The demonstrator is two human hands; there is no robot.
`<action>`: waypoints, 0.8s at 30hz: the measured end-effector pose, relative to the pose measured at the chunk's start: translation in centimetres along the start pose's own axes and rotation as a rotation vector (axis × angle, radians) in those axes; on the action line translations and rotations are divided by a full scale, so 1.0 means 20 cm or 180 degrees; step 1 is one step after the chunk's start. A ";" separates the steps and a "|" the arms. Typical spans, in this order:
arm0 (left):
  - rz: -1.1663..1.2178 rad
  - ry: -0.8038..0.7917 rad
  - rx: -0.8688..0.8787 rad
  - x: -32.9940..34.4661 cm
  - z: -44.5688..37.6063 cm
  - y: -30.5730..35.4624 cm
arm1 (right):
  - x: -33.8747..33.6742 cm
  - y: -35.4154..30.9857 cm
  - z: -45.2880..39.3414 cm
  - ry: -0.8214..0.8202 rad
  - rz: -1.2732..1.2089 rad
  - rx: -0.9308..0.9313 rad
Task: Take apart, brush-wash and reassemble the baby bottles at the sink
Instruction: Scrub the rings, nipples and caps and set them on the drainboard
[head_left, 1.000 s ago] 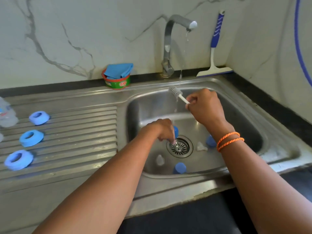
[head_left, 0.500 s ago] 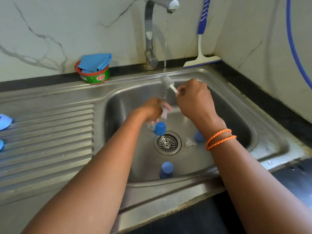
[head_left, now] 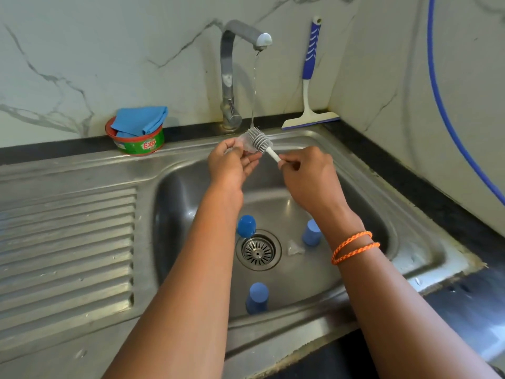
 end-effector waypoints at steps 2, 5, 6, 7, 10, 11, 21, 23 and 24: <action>0.0194 0.0036 0.0048 0.02 0.00 0.02 | 0.00 0.00 0.01 0.0006 0.0023 -0.0009; 0.0258 0.0182 0.0126 0.01 0.00 0.03 | 0.00 -0.03 0.02 0.0046 0.0003 -0.0102; 0.0237 0.0224 0.0128 0.01 0.00 0.03 | 0.00 -0.03 0.02 0.0061 0.0008 -0.0105; 0.0198 0.0248 0.0117 0.00 -0.01 0.02 | 0.00 -0.03 0.03 0.0091 0.0013 -0.0112; -0.0072 0.0127 0.0033 0.03 -0.02 0.00 | 0.00 -0.05 0.04 0.0256 -0.0019 -0.0066; -0.0166 0.0047 -0.0014 0.05 -0.02 -0.02 | 0.01 -0.06 0.05 0.0320 -0.0021 -0.0027; -0.0385 -0.0340 -0.0100 0.08 0.01 -0.02 | 0.03 -0.07 0.02 0.0458 -0.0074 0.0057; -0.0143 -0.0044 -0.0015 0.05 0.01 -0.01 | 0.04 -0.07 0.01 0.0392 -0.0142 -0.0035; 0.0006 0.0085 0.0001 0.03 0.01 -0.01 | 0.05 -0.08 0.02 0.0341 -0.0179 -0.0077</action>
Point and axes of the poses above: each hand's wrist, its own z-axis away from the middle knuckle, its own x-axis out of the palm, y = z × x, the point moved 8 cm from there along -z, towards the middle knuckle, and after that the axes turned 14 degrees about -y, right-handed, at the moved point
